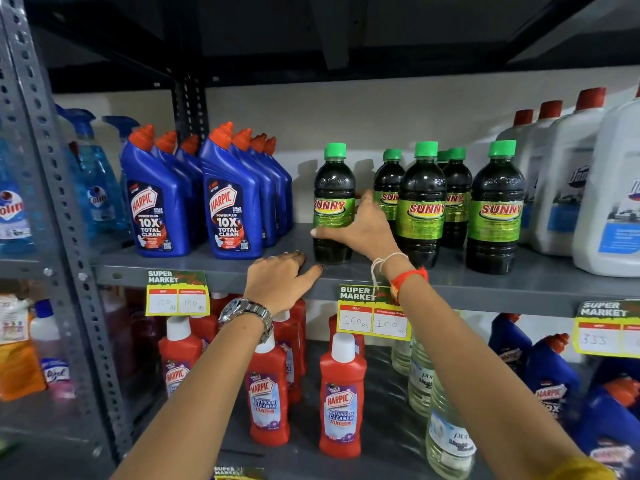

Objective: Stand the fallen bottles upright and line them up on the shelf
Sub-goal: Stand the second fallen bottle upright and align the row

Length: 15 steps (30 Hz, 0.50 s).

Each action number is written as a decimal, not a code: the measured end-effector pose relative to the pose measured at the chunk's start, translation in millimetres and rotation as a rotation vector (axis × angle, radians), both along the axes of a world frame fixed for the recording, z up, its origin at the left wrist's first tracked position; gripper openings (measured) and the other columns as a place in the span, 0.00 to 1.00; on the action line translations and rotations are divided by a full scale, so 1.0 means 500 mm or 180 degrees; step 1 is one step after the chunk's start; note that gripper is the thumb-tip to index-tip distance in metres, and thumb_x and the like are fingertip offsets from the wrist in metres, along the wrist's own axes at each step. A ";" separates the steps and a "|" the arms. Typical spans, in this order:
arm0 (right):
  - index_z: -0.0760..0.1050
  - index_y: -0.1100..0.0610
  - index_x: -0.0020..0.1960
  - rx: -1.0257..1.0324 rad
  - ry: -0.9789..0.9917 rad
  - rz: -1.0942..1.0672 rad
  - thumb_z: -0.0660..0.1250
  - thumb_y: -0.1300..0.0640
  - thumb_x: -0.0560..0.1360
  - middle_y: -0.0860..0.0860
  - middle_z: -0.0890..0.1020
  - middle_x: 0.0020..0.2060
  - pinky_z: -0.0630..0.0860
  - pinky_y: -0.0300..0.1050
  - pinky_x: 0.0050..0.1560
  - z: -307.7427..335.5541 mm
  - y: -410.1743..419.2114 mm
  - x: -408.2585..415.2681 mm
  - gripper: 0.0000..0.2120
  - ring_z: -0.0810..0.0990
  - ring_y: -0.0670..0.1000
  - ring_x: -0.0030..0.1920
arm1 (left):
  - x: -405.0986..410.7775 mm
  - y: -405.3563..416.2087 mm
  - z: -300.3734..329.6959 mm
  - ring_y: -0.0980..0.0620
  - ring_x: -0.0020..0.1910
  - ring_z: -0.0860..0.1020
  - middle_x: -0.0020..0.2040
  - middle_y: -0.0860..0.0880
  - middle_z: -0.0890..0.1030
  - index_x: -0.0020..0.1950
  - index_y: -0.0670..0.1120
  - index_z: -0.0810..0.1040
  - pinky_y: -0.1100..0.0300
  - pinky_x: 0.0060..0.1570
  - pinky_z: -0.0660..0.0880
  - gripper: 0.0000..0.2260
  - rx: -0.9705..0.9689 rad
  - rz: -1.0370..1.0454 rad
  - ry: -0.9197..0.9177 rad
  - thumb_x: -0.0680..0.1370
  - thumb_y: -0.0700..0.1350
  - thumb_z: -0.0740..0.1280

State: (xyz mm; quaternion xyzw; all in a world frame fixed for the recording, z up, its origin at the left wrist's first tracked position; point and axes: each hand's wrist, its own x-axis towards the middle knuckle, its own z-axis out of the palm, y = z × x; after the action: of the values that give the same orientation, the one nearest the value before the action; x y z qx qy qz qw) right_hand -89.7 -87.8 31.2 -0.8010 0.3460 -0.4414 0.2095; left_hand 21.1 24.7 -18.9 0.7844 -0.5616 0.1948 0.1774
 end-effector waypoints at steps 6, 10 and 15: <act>0.65 0.64 0.61 -0.0084 0.0002 0.0001 0.78 0.50 0.62 0.57 0.80 0.55 0.75 0.47 0.56 0.003 0.011 0.004 0.36 0.78 0.56 0.58 | -0.001 -0.002 0.001 0.47 0.59 0.76 0.62 0.47 0.78 0.64 0.47 0.74 0.56 0.44 0.65 0.25 -0.0013 0.0012 0.0023 0.78 0.60 0.50; 0.62 0.64 0.63 0.0257 -0.0081 0.0241 0.77 0.55 0.64 0.55 0.78 0.56 0.71 0.40 0.54 0.010 0.014 -0.002 0.36 0.77 0.55 0.60 | 0.001 -0.003 0.000 0.48 0.60 0.75 0.65 0.47 0.77 0.64 0.48 0.74 0.55 0.48 0.67 0.25 -0.0004 0.0023 0.0038 0.78 0.60 0.50; 0.61 0.60 0.69 -0.0275 -0.0217 0.0154 0.77 0.51 0.64 0.55 0.77 0.59 0.70 0.40 0.57 -0.009 0.041 -0.041 0.40 0.75 0.53 0.61 | 0.006 -0.008 -0.003 0.49 0.63 0.74 0.67 0.50 0.75 0.67 0.51 0.72 0.56 0.50 0.68 0.26 -0.0043 0.0019 0.0087 0.77 0.61 0.50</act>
State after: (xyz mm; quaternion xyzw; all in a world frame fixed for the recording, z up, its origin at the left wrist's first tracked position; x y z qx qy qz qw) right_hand -110.4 -67.2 26.5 -0.8019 0.2998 -0.4778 0.1970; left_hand 24.2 20.9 -20.3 0.7874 -0.5554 0.1884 0.1898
